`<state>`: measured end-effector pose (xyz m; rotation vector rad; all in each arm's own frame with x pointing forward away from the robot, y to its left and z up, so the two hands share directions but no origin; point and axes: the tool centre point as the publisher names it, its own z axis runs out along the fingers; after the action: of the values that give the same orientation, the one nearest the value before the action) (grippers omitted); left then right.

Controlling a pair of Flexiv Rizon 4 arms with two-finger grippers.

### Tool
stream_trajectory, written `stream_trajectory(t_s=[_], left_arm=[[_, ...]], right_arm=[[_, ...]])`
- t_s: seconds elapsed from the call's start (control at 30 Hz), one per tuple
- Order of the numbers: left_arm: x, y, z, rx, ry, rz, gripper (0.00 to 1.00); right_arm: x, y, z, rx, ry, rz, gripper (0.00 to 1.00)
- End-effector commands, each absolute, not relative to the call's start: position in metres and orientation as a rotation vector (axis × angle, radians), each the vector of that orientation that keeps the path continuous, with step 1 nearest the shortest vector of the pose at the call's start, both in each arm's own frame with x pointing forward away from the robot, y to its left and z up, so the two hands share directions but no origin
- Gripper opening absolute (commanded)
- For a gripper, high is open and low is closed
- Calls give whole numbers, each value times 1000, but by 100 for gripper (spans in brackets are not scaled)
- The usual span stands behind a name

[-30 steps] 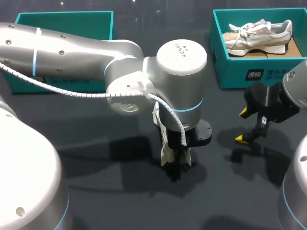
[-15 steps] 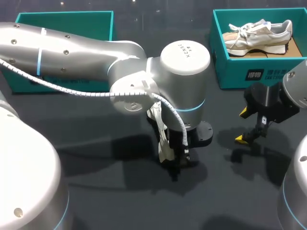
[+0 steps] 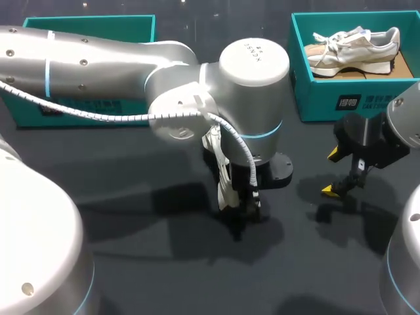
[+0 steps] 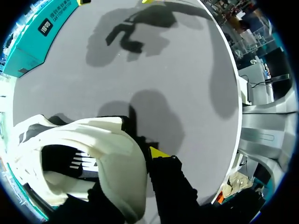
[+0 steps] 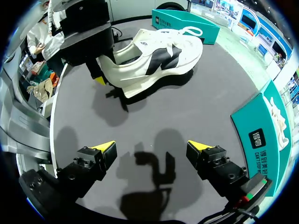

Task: Take the shoe out of the shoebox, open the shoe tongue, remove and reinsert the insole, then place the shoe into the shoebox

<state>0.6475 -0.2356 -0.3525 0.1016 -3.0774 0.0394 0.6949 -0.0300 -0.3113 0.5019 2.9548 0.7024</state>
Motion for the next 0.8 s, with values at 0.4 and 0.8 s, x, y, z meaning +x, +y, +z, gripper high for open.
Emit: stream_trajectory(t_s=[0.4,0.8], left_arm=[[699,-179,-247,173,-3057,192,0],[745,-138,-202,179,-3028,206,0]], right_arm=[[694,-30,-311,501,2954,702,100],[694,-30,-311,501,2954,702,100]])
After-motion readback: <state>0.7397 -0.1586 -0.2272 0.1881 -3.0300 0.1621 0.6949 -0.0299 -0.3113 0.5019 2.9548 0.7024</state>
